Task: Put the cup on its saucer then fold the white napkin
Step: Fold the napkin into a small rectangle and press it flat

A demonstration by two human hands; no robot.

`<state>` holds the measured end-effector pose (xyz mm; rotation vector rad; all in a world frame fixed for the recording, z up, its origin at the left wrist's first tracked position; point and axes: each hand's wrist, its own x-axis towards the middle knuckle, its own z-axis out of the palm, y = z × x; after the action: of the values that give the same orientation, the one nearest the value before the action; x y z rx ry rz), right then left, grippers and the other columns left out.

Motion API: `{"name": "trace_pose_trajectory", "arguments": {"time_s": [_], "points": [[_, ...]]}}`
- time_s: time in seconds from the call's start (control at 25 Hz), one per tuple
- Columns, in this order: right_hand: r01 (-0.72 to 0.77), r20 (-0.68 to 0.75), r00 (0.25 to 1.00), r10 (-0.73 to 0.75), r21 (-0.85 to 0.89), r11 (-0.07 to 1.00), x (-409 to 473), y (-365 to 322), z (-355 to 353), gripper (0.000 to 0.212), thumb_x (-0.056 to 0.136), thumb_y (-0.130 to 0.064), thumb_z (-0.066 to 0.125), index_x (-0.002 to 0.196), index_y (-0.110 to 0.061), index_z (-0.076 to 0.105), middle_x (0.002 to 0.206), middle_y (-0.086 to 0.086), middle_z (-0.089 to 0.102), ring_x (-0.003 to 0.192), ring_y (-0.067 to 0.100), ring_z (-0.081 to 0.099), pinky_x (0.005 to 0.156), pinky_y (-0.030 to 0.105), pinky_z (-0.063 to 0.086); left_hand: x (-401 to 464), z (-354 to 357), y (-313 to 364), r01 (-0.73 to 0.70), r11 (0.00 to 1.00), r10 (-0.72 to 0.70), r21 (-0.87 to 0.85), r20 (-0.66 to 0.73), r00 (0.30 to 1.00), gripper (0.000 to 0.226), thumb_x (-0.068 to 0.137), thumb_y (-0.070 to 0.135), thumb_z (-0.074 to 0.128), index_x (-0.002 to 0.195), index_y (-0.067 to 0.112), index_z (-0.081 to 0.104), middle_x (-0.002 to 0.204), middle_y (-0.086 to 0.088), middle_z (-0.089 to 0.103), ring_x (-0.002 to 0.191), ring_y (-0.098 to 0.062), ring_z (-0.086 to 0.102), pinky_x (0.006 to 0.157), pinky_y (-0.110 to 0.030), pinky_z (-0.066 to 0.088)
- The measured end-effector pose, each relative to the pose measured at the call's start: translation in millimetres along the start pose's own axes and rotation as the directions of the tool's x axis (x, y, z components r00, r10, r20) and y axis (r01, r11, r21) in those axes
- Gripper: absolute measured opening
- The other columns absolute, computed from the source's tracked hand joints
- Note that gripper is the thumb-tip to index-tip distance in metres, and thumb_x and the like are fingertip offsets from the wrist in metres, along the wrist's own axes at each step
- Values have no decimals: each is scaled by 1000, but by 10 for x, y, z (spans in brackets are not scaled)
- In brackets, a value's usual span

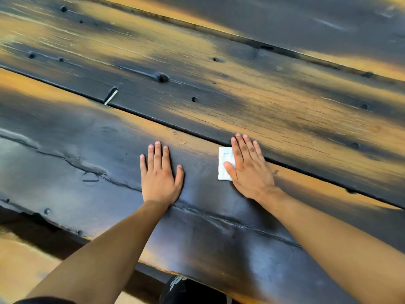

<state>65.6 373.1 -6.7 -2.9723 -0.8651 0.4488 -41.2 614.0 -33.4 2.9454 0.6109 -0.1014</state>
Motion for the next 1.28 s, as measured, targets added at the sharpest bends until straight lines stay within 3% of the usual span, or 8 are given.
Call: {"name": "trace_pose_trajectory", "arguments": {"time_s": [0.2,0.36,0.52,0.72,0.96,1.28], "points": [[8,-91,996,-2,63,998,215,-282,-196,70,97,-41,18,157,-5,23,168,15,14,157,30,2,128,48,0,6,4,-16,0,1000,0,0,-12,1000,73,98,51,30,156,6,28,166,-14,22,155,-30,11,124,-55,12],[9,-57,998,-7,45,999,296,-445,-29,71,101,-50,28,161,-14,13,169,11,3,157,28,-3,127,49,2,6,62,-46,-15,1000,15,-3,-55,998,73,97,50,34,155,6,29,165,-15,23,155,-30,12,124,-54,12],[-13,-83,996,15,29,999,302,-441,79,80,97,-56,33,160,-11,13,169,12,8,157,28,3,126,50,9,20,123,-68,-22,1000,23,13,-72,997,73,97,50,34,155,8,25,166,-14,22,156,-29,11,125,-54,10],[7,-102,995,-2,44,999,306,-403,5,77,100,-56,28,161,-13,9,169,11,5,157,29,0,127,49,0,11,64,-44,-15,1000,15,0,-60,998,73,97,50,35,155,7,27,165,-14,23,156,-30,11,124,-55,11],[-48,-107,993,49,8,999,343,-293,96,78,101,-59,22,160,-9,14,169,12,11,157,28,5,127,48,5,31,105,-46,-28,999,29,15,-83,996,73,97,50,36,155,8,27,165,-14,23,155,-30,12,125,-54,11],[-40,-156,987,38,-6,999,218,-36,-36,75,102,-56,20,160,-9,12,169,12,2,157,30,-3,127,52,2,12,91,-48,-11,1000,10,-18,-90,996,72,96,48,37,155,6,30,165,-15,24,155,-30,13,125,-54,11]]}}
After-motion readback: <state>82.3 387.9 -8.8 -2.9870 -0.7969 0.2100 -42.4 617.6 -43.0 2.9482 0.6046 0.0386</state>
